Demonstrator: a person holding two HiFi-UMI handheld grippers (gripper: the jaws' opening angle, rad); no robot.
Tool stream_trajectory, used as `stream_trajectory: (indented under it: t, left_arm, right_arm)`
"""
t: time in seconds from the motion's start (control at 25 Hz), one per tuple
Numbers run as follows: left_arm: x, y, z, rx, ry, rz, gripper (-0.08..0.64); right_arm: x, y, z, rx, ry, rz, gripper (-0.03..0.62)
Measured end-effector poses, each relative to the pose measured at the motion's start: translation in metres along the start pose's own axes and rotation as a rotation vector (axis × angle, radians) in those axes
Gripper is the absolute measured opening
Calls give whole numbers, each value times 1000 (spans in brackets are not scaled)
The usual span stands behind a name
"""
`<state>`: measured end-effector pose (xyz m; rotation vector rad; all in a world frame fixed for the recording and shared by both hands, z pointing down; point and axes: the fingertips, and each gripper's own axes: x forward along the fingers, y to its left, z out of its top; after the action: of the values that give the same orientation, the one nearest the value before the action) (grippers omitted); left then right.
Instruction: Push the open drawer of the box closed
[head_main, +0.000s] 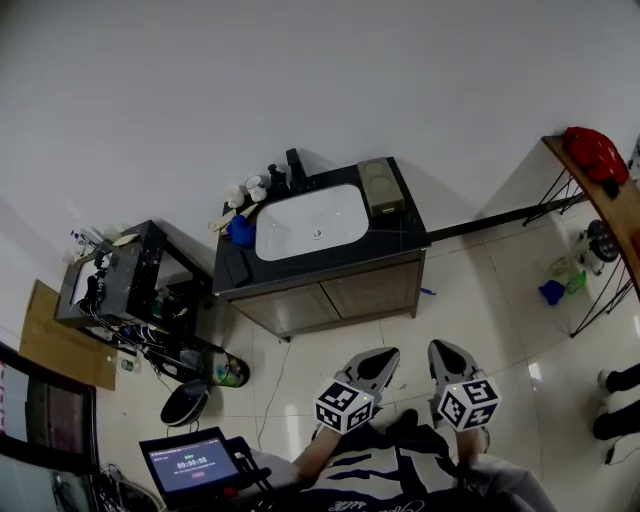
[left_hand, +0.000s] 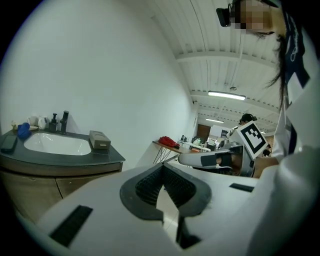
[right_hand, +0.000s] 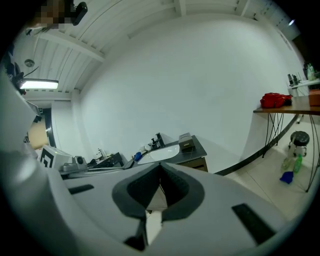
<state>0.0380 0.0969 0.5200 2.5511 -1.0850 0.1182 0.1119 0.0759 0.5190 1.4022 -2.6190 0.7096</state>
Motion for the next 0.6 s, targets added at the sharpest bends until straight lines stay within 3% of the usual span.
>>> stream_trajectory:
  t: [0.6]
  left_arm:
    - [-32,42,-14,17,-21,5,2]
  right_arm:
    - [15,31,-32,-30,-8,-41,-2]
